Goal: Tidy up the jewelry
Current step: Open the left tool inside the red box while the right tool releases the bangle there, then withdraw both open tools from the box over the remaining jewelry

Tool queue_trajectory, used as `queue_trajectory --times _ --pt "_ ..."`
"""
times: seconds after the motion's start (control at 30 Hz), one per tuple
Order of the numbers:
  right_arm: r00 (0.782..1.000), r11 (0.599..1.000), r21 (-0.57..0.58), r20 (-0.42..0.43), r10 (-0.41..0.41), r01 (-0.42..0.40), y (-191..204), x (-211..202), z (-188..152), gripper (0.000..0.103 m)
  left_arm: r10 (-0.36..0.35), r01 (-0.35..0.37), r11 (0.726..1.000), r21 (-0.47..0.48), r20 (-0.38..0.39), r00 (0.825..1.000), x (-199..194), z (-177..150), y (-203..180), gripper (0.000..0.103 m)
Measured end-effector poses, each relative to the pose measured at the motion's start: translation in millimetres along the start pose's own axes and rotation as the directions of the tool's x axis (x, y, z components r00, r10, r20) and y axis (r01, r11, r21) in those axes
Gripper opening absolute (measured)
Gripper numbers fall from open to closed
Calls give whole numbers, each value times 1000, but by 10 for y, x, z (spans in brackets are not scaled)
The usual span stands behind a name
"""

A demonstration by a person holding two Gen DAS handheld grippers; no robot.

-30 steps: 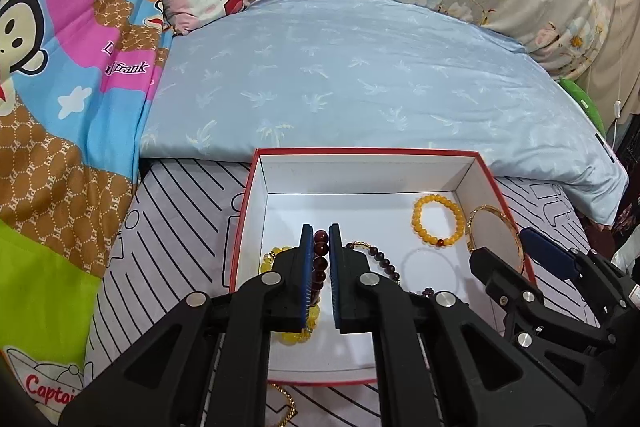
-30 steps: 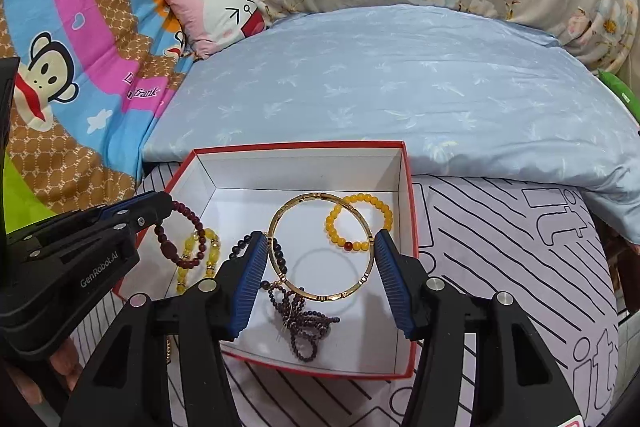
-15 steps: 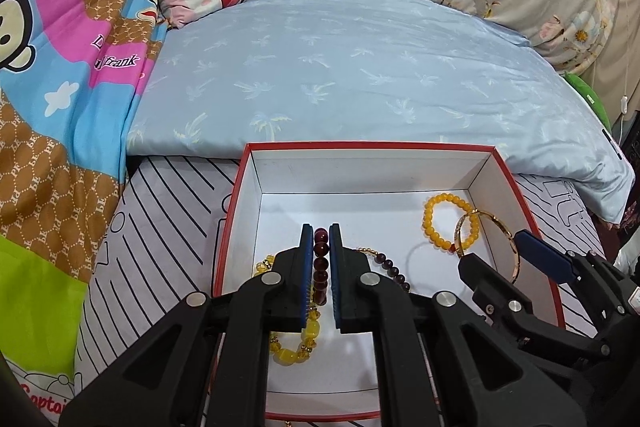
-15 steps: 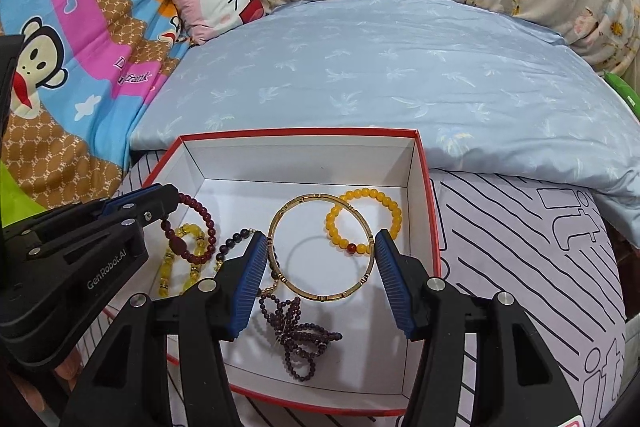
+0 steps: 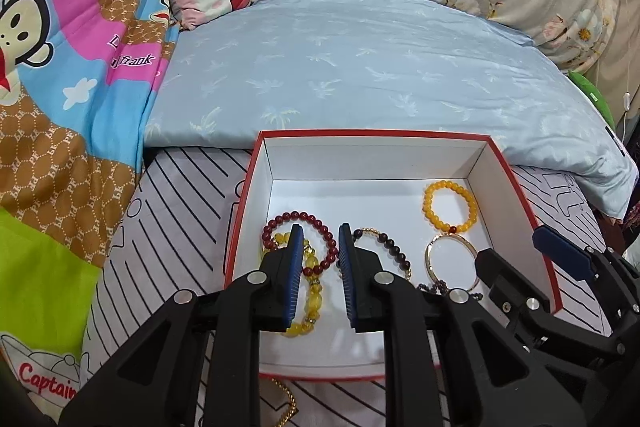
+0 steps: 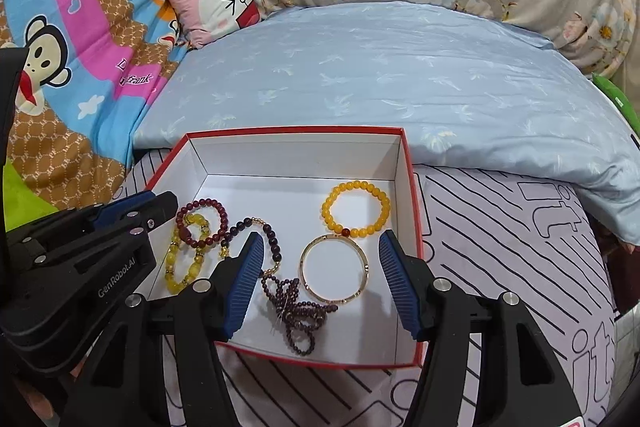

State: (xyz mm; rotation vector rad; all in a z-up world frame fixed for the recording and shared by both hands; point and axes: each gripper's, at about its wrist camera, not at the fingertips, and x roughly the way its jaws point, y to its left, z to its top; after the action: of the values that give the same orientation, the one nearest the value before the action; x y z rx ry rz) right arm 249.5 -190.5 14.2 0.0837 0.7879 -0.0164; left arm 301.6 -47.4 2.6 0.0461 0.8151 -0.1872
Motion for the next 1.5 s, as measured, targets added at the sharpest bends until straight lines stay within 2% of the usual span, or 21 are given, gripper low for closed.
queue_trajectory --times 0.73,1.3,1.37,1.5 --pt "999 999 43 32 16 -17 -20 -811 -517 58 -14 14 1000 -6 28 1000 -716 -422 47 18" --pt "1000 998 64 6 -5 4 -139 -1141 -1051 58 -19 19 1000 -22 -4 1000 -951 -899 64 18" --pt "1000 998 66 1 -7 7 -156 -1162 -1100 58 -17 17 1000 -19 -9 1000 -966 -956 55 19" --pt "1000 998 67 -9 -16 16 -198 -1192 -1220 58 -7 6 1000 -18 -18 1000 -977 -1067 69 28"
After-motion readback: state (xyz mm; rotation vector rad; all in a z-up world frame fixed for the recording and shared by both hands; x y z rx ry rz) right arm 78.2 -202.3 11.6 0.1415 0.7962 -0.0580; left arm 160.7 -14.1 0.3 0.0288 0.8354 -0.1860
